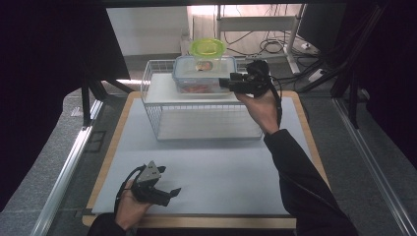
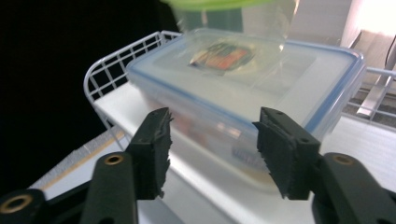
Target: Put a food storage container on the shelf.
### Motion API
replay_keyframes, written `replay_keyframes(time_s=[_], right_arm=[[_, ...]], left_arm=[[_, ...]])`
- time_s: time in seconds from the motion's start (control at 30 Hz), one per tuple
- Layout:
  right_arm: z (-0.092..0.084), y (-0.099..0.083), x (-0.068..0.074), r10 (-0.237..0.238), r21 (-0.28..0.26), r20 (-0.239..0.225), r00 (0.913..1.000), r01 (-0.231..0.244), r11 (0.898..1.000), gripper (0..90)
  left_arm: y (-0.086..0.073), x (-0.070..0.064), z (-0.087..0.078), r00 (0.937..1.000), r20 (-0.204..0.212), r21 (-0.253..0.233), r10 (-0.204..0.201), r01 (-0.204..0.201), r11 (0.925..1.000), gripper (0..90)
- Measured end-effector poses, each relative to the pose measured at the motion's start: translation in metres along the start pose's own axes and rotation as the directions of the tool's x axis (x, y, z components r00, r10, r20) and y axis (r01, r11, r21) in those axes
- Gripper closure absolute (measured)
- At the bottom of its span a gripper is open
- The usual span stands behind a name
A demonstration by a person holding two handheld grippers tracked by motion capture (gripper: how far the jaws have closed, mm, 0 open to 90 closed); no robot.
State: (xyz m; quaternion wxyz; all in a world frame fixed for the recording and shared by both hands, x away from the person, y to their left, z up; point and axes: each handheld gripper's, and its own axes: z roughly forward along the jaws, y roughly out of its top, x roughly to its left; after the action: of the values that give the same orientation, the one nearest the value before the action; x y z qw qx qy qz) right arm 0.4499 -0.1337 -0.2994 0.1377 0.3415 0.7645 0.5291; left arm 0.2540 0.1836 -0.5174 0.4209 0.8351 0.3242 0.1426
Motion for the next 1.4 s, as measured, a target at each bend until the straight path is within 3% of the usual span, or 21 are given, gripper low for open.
replay_keyframes(time_s=[0.3,0.57,1.2,1.4], right_arm=[[-0.020,-0.023,0.017,-0.094,0.038,-0.005,0.9956,0.094,0.995,32.4],[-0.034,-0.046,0.025,-0.136,0.055,-0.002,0.9907,0.136,0.989,22.4],[-0.050,-0.099,0.029,-0.173,0.081,0.019,0.9847,0.171,0.982,8.4],[-0.054,-0.124,0.024,-0.148,0.090,0.001,0.9890,0.147,0.985,4.6]], left_arm=[[0.000,-0.001,0.001,1.0000,-0.001,-0.003,-0.002,0.002,1.0000,6.3],[0.000,-0.001,0.001,1.0000,-0.002,0.000,0.000,0.000,1.0000,6.3],[0.000,-0.001,0.002,1.0000,0.000,0.012,0.007,-0.007,0.9999,6.2],[0.000,-0.001,0.002,1.0000,0.002,0.012,0.007,-0.007,0.9999,6.2]])
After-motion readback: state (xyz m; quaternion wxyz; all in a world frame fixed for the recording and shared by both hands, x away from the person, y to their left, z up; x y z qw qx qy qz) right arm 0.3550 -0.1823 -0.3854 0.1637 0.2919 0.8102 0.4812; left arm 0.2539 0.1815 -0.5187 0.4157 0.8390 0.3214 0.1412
